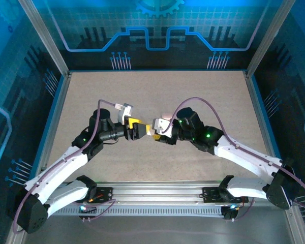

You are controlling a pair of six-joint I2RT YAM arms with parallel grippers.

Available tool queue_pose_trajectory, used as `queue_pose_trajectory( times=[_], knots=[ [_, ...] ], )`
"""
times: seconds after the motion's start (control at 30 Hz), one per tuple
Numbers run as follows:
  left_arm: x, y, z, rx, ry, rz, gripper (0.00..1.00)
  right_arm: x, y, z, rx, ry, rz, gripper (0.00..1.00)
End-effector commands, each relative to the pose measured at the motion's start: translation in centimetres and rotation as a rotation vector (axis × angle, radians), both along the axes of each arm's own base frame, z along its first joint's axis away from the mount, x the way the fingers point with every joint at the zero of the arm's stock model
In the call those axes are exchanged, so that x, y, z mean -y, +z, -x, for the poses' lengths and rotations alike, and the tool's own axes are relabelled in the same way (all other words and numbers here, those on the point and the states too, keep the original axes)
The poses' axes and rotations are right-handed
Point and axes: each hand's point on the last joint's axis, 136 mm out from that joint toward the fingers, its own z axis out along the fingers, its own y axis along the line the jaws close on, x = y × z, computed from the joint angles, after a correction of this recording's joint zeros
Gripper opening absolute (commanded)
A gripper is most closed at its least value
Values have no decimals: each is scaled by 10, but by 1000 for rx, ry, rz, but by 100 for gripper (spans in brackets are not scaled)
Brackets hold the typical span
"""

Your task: Insert the wireless bluetooth earbuds into the charging case

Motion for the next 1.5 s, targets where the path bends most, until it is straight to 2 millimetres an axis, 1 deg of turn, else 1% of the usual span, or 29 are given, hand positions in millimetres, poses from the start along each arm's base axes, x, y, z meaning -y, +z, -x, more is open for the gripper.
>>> queue_pose_trajectory(
  times=[0.0, 0.2, 0.37, 0.53, 0.63, 0.8, 0.97, 1.03, 1.1, 1.2, 1.27, 1.37, 1.47],
  knots=[
    [16, 21, 18, 89, -176, 68, 77, 1, 25, 1, 71, 16, -8, 43],
    [23, 19, 22, 78, -225, 75, 69, 1, 35, 3, 84, 25, -31, 44],
    [27, 17, 18, 37, -228, 72, 55, 1, 41, 4, 97, 27, -44, 44],
    [35, 13, 18, 7, -248, 60, 51, 0, 43, 3, 102, 27, -55, 45],
    [38, 13, 16, 9, -245, 60, 45, -1, 43, 4, 103, 31, -57, 45],
    [41, 9, 17, -4, -259, 48, 40, 0, 46, 3, 115, 26, -66, 46],
    [43, 7, 17, -16, -260, 43, 32, 0, 49, 6, 124, 30, -78, 46],
    [43, 9, 15, -9, -255, 44, 27, 0, 51, 7, 126, 36, -83, 47],
    [43, 11, 15, 1, -251, 48, 25, 1, 52, 9, 126, 39, -85, 49],
    [40, 16, 15, 53, -236, 54, 21, 5, 55, 12, 105, 32, -92, 53],
    [38, 22, 16, 133, -224, 66, 20, 12, 64, 14, 52, 2, -141, 59],
    [34, 33, 17, 299, -201, 74, 19, 25, 84, 19, -116, -2, -274, 64],
    [32, 45, 21, 485, -195, 86, 19, 42, 102, 10, -330, -64, -413, 67]
  ],
)
